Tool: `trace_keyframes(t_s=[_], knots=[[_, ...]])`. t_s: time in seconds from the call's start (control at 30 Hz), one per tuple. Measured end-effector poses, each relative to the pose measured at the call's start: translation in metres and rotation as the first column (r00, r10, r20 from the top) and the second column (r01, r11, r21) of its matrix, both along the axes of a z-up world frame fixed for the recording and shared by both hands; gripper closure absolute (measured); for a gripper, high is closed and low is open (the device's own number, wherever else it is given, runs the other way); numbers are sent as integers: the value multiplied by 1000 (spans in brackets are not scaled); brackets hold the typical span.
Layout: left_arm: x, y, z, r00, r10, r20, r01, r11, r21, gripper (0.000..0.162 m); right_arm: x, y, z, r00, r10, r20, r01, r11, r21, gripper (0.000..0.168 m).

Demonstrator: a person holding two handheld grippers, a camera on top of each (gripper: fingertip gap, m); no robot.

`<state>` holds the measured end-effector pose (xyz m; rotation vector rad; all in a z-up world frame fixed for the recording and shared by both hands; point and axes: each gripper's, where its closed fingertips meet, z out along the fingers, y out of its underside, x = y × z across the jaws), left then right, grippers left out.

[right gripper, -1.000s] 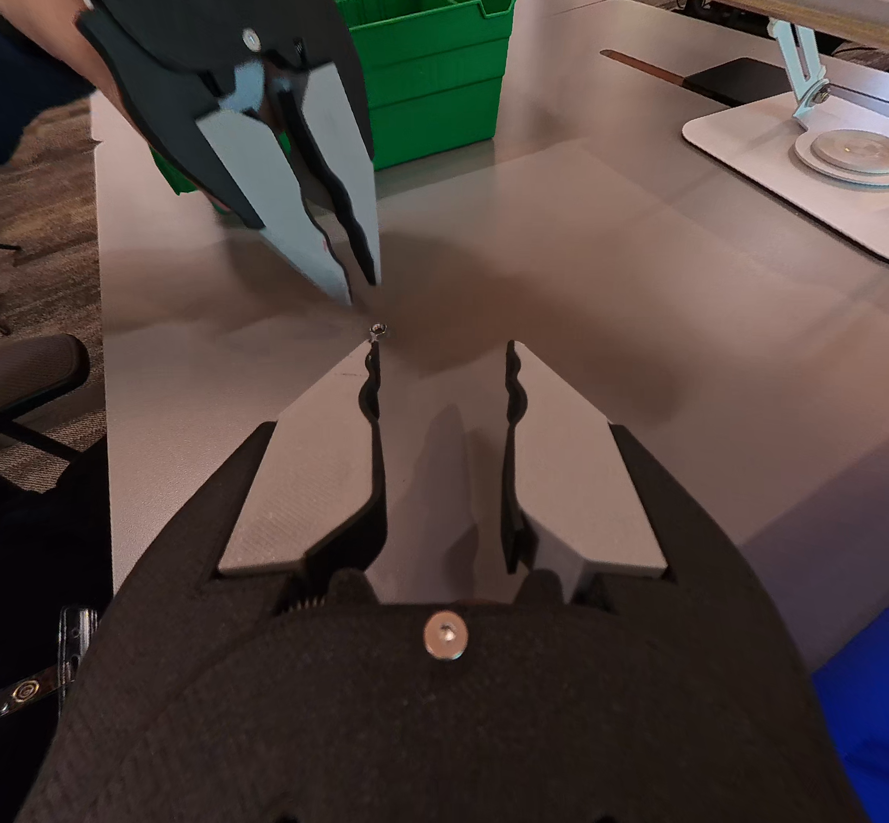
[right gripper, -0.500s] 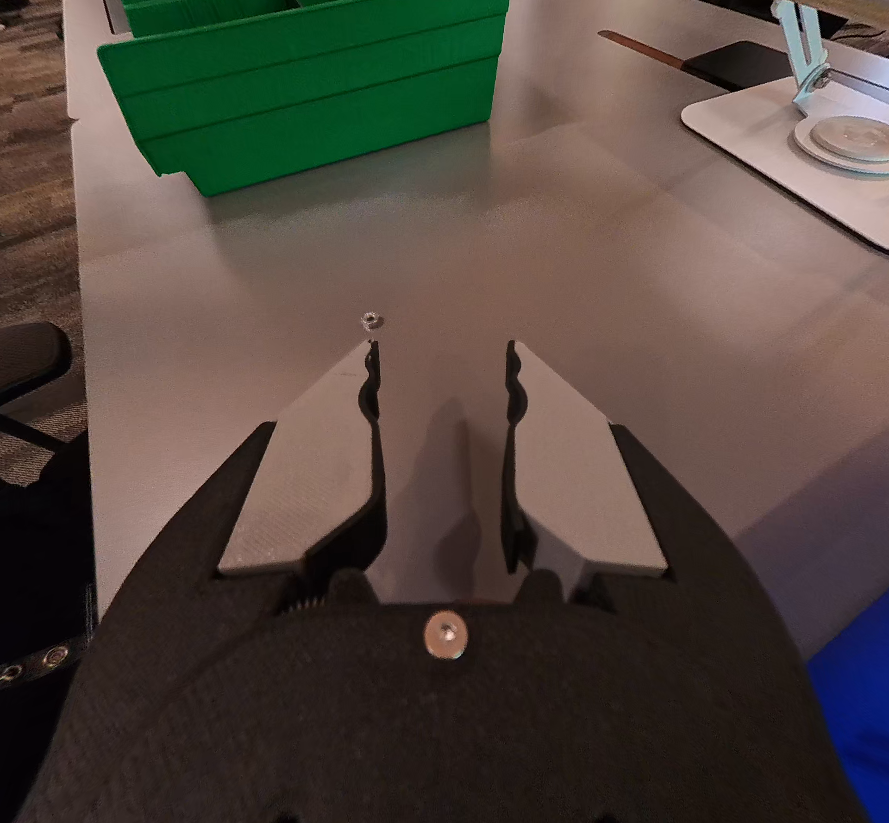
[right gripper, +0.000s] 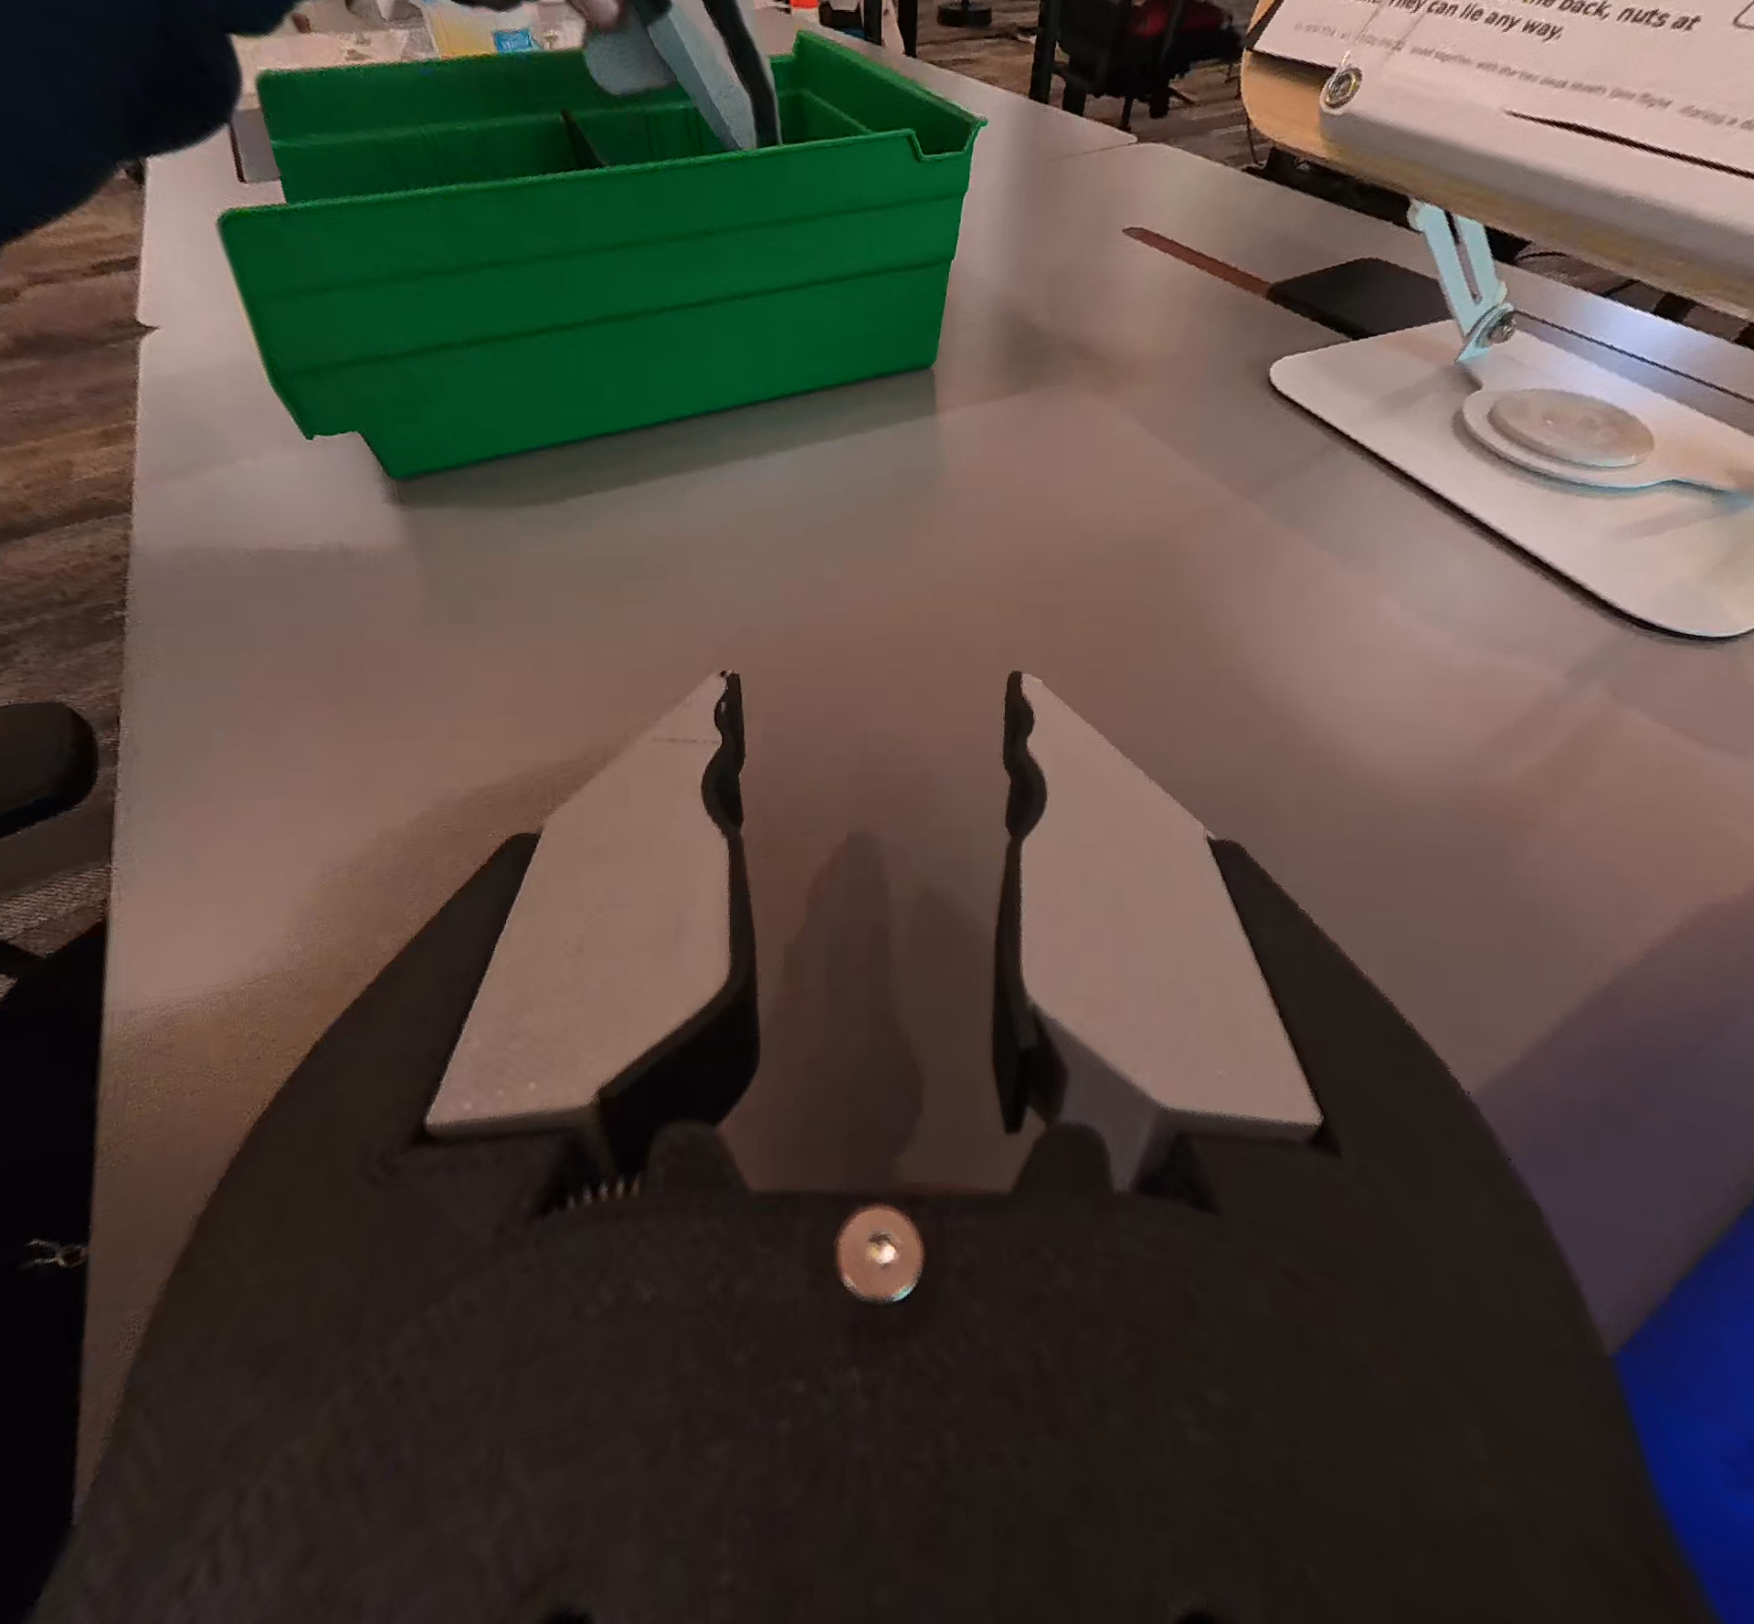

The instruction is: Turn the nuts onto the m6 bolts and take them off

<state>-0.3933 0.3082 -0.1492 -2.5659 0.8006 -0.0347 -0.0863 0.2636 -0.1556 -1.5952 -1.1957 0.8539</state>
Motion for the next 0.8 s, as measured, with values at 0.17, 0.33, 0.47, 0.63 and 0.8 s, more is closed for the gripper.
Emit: trace_keyframes(t_s=[0.17, 0.33, 0.47, 0.63, 0.8], knots=[[-6, 14, -35, 998, -38, -54, 30, 988, -150, 144, -5, 2, -17, 998, 0, 65, 2, 1000, -27, 115], [-15, 21, -53, 993, -17, -115, -9, 976, -218, 143, -7, -1, -19, 996, 3, 88, -3, 1000, 2, 116], [-7, 23, -50, 991, -102, -81, 88, 983, -159, 151, -7, -6, -18, 995, 15, 95, -17, 1000, 22, 117], [-5, 5, -48, 894, -409, -182, 384, 910, -156, 146, -8, -13, -13, 996, 40, 78, -42, 999, 20, 117], [11, 1, -48, 738, -636, -225, 621, 771, -142, 156, -7, -15, -12, 997, 48, 61, -48, 999, 4, 117]])
